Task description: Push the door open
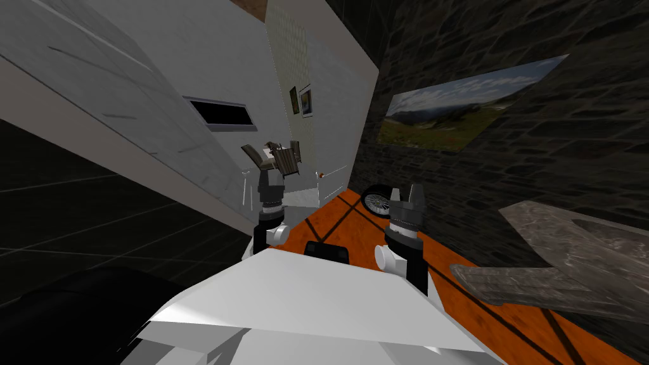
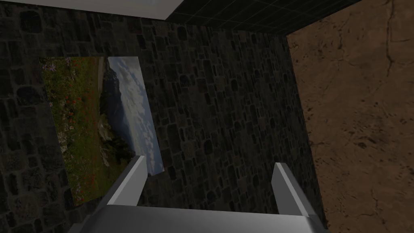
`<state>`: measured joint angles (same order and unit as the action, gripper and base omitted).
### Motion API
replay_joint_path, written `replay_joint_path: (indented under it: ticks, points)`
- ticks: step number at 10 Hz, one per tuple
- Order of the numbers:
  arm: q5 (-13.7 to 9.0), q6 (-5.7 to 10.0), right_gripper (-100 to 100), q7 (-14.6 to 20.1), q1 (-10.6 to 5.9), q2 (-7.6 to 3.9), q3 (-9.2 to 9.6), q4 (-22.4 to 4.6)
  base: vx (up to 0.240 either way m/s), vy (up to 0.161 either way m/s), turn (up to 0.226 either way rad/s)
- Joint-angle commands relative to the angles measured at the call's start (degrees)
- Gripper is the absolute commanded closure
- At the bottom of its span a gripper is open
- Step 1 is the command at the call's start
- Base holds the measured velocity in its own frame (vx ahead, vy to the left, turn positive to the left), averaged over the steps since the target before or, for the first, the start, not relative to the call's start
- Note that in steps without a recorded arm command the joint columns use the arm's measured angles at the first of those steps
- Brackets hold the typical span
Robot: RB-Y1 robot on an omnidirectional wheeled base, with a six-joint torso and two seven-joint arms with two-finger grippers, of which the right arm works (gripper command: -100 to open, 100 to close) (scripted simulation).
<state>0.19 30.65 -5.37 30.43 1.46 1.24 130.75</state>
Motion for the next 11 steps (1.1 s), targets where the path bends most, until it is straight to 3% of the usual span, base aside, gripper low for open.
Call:
replay_joint_path:
  ticks: [1, 5, 11]
  points:
    - [1.90, 1.33, -100, -1.41, 0.20, -0.63, -0.03, -1.68, 0.142, 0.010, -0.032]
    - [6.48, 4.52, -100, -4.82, 0.67, -1.86, -0.09, -5.72, 0.222, 0.009, -0.012]
    - [13.25, 9.25, -100, -9.86, 1.37, -3.16, -0.18, -11.69, 0.139, 0.011, -0.015]
